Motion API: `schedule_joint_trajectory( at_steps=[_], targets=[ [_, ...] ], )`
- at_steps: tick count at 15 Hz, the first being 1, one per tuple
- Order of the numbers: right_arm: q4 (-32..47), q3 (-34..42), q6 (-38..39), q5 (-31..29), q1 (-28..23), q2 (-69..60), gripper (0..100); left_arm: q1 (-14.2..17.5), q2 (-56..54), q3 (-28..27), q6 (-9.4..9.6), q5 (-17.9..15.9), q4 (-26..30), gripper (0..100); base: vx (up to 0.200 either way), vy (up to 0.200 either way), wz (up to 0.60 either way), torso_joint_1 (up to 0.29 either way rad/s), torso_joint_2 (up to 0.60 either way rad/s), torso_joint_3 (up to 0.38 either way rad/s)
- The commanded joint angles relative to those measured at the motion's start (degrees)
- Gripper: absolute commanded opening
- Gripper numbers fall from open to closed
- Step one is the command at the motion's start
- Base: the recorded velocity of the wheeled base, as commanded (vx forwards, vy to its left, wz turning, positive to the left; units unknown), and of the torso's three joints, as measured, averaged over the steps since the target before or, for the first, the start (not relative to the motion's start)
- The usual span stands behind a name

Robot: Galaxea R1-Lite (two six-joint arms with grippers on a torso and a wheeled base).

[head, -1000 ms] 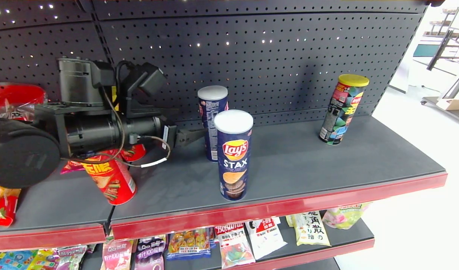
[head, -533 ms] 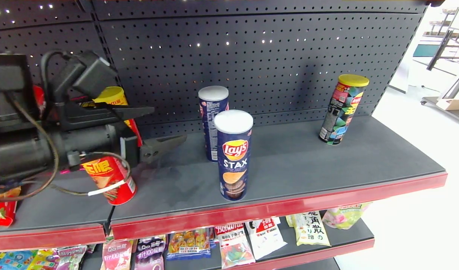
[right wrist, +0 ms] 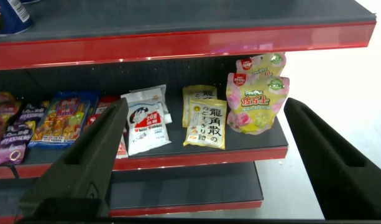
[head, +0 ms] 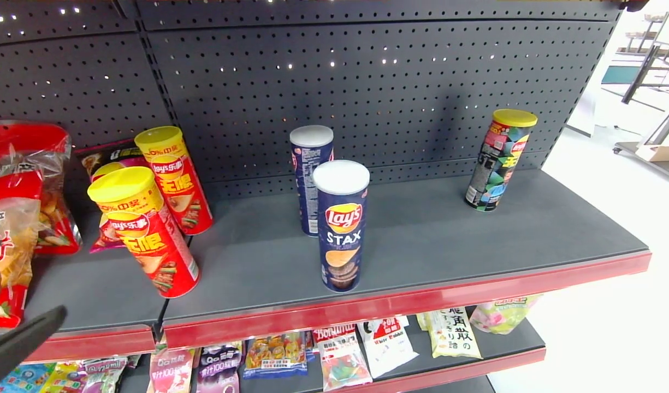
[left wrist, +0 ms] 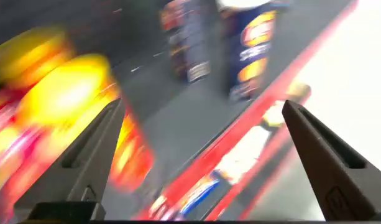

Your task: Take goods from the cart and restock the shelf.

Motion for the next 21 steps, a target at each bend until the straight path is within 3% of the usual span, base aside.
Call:
schedule_joint_trajectory(
  at_steps=[1, 2, 3, 5, 7, 10, 11, 12, 13, 18, 21],
  targets=[
    [0.0, 0.0, 0.0, 0.0, 0.0, 0.1, 100, 11.4, -15.0, 5.4, -5.53, 5.2, 6.1, 100, 0.0, 0.0, 0.0, 0.0, 0.0, 0.0],
    [0.0, 0.0, 0.0, 0.0, 0.0, 0.1, 100, 13.1, -19.3, 4.9, -8.95, 5.8, 11.9, 100, 0.0, 0.0, 0.0, 0.0, 0.0, 0.0],
    [0.0, 0.0, 0.0, 0.0, 0.0, 0.1, 100, 12.3, -23.9, 5.2, -9.31, 5.0, 16.1, 100, 0.0, 0.0, 0.0, 0.0, 0.0, 0.0],
    [0.0, 0.0, 0.0, 0.0, 0.0, 0.1, 100, 7.6, -31.9, 6.9, -8.87, 2.0, 22.7, 100, 0.0, 0.0, 0.0, 0.0, 0.0, 0.0],
    [0.0, 0.0, 0.0, 0.0, 0.0, 0.1, 100, 7.2, -32.5, 8.2, -8.08, 4.4, 23.3, 100, 0.0, 0.0, 0.0, 0.0, 0.0, 0.0],
    [0.0, 0.0, 0.0, 0.0, 0.0, 0.2, 100, 7.2, -32.5, 10.7, -9.13, 10.3, 22.8, 100, 0.0, 0.0, 0.0, 0.0, 0.0, 0.0],
    [0.0, 0.0, 0.0, 0.0, 0.0, 0.1, 100, 7.2, -32.5, 10.7, -9.66, 13.8, 22.8, 100, 0.0, 0.0, 0.0, 0.0, 0.0, 0.0],
    [0.0, 0.0, 0.0, 0.0, 0.0, 0.1, 100, 7.2, -32.5, 10.7, -9.66, 13.8, 22.8, 100, 0.0, 0.0, 0.0, 0.0, 0.0, 0.0],
    [0.0, 0.0, -0.1, 0.0, 0.0, 0.2, 100, 7.2, -32.5, 11.4, -9.57, 15.9, 22.8, 100, 0.0, 0.0, 0.0, 0.0, 0.0, 0.0],
    [0.0, 0.0, -0.3, 0.1, 0.0, 0.2, 100, 7.2, -32.5, 12.0, -9.39, 16.1, 22.8, 100, 0.0, 0.0, 0.48, 0.0, 0.0, 0.003],
    [-0.1, 0.0, -0.2, 0.1, 0.0, 0.2, 100, 7.2, -32.5, 12.1, -9.31, 16.1, 22.5, 100, 0.0, 0.0, 0.0, 0.0, 0.0, 0.0]
  ],
)
